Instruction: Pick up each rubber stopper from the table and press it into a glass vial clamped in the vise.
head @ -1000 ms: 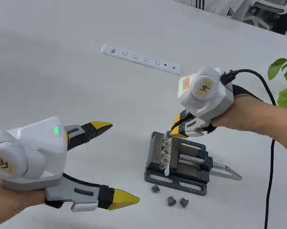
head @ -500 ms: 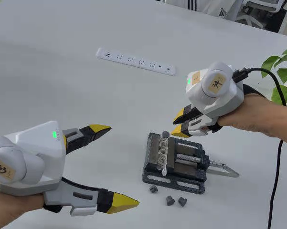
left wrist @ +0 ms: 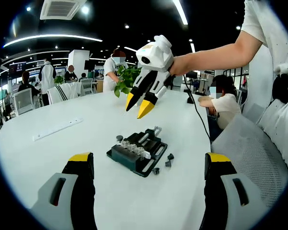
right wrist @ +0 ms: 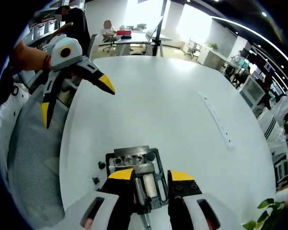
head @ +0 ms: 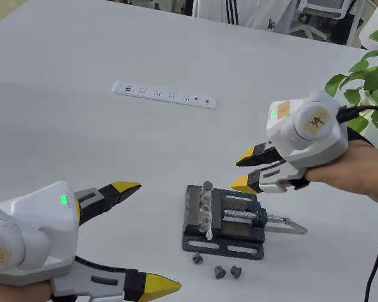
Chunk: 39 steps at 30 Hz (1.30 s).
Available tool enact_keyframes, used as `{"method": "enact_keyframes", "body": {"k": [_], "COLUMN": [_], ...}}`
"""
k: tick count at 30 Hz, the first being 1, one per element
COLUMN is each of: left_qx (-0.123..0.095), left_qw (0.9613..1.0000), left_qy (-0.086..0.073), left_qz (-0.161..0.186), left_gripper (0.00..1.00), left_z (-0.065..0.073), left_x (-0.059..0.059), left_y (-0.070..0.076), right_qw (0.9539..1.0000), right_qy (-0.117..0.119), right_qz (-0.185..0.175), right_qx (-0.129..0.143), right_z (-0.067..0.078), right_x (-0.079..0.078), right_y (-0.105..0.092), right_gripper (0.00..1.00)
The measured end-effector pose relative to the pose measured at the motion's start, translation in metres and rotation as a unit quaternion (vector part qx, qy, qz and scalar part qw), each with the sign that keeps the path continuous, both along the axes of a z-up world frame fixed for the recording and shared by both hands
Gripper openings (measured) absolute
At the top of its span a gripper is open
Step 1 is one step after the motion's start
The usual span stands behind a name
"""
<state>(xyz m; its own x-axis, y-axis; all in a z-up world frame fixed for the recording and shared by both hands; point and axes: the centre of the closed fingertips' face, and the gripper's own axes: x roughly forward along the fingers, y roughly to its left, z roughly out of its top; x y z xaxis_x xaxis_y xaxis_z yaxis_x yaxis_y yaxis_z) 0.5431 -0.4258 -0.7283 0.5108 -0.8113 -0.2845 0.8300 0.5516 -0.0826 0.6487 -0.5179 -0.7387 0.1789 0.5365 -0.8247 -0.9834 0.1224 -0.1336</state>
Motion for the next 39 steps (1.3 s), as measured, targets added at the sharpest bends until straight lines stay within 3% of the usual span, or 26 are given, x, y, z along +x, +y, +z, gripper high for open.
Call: {"method": "enact_keyframes", "body": {"k": [8,18,32,39], "left_qx": [0.005,0.010,0.015,0.018], "left_qw": [0.9999,0.9998,0.9995,0.9992], "left_qy": [-0.001,0.002,0.009,0.012], "left_qz": [-0.010,-0.019,-0.028,-0.034], "left_gripper": [0.95,0.95,0.95,0.95], "left_z": [0.004,0.007,0.006,0.005], "left_x": [-0.005,-0.012,-0.015,-0.015], "left_y": [-0.005,-0.011,-0.020,-0.021], "right_qw": [0.9990,0.9933,0.9842,0.9787], "right_qy": [-0.007,-0.016,0.008,0.018], "right_qz": [-0.030,-0.084,-0.132,-0.153], "right_qx": [0.030,0.077,0.118,0.136], "right_z": [0.004,0.008,-0.024,-0.038], "right_x": [-0.018,-0.036,-0.084,-0.100], "right_y": [-0.018,-0.041,-0.049,-0.047], "right_gripper": [0.29,0.38,0.34,0.36]}}
